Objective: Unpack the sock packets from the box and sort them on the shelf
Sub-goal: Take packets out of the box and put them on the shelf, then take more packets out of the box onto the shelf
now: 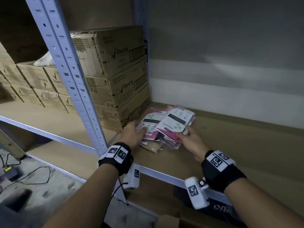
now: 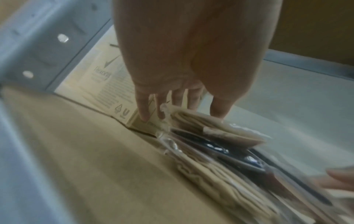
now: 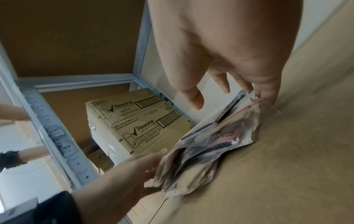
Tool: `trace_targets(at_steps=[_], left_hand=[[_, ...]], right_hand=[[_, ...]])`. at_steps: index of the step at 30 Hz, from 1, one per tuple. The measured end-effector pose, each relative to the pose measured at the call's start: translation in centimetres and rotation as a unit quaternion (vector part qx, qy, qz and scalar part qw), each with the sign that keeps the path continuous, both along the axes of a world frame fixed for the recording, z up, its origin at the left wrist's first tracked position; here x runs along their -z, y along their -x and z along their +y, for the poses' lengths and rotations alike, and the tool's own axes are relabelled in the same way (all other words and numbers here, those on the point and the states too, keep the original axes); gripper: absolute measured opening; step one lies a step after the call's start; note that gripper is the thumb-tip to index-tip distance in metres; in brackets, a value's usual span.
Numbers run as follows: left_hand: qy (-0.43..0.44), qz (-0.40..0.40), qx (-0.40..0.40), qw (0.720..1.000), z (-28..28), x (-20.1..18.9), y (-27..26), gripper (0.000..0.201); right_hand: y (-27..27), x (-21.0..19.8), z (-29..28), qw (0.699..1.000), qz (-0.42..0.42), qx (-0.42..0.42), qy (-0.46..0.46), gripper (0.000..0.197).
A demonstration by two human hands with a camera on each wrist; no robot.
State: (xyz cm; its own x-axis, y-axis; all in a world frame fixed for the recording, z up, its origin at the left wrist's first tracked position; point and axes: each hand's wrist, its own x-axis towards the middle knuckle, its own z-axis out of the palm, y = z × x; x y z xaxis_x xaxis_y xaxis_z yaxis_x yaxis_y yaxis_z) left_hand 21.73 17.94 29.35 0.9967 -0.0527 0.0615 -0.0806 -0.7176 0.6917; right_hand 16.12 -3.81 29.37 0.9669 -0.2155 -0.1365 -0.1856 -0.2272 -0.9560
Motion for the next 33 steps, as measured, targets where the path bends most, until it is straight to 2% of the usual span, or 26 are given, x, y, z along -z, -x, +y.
trace_targets(at_steps=[3,6,11,16,20,25,28,33], left_hand=[[-0.076,-0.035,0.037,0.996,-0.4,-0.8,1.2,0.052],[-0.160,-0.047,0.071,0.983,-1.0,-1.2,2.8,0.052],[-0.195,-0.093,0.093,0.972,-1.8,-1.3,4.9,0.044],[-0.189,-0.125,0.136,0.964,-3.1,-2.2,7.2,0.036],[-0.187,-0.105,0.195,0.957,-5.6,-3.1,9.2,0.032],[-0.169,-0.055,0.275,0.945,-9.3,-4.1,12.7,0.031],[-0.188,-0.047,0.324,0.926,-11.4,-3.8,15.8,0.030],[-0.201,0.011,0.396,0.896,-14.8,-0.3,21.0,0.023]], right_hand=[[0.6,-0.7,0.1,0.998,0.003,-0.014,0.061,0.026],[0.8,-1.0,0.4,0.981,0.002,-0.050,0.188,0.050],[2.4,-1.7,0.5,0.945,-0.030,-0.094,0.313,0.044],[5.0,-2.2,-0.2,0.940,-0.067,-0.159,0.294,0.033],[8.0,-2.8,-2.0,0.931,-0.080,-0.152,0.321,0.032],[12.4,-3.4,-5.0,0.908,-0.016,-0.129,0.399,0.035],[16.1,-3.4,-6.6,0.905,0.006,-0.137,0.403,0.027],[23.5,-0.5,-8.8,0.907,0.077,-0.146,0.387,0.017]])
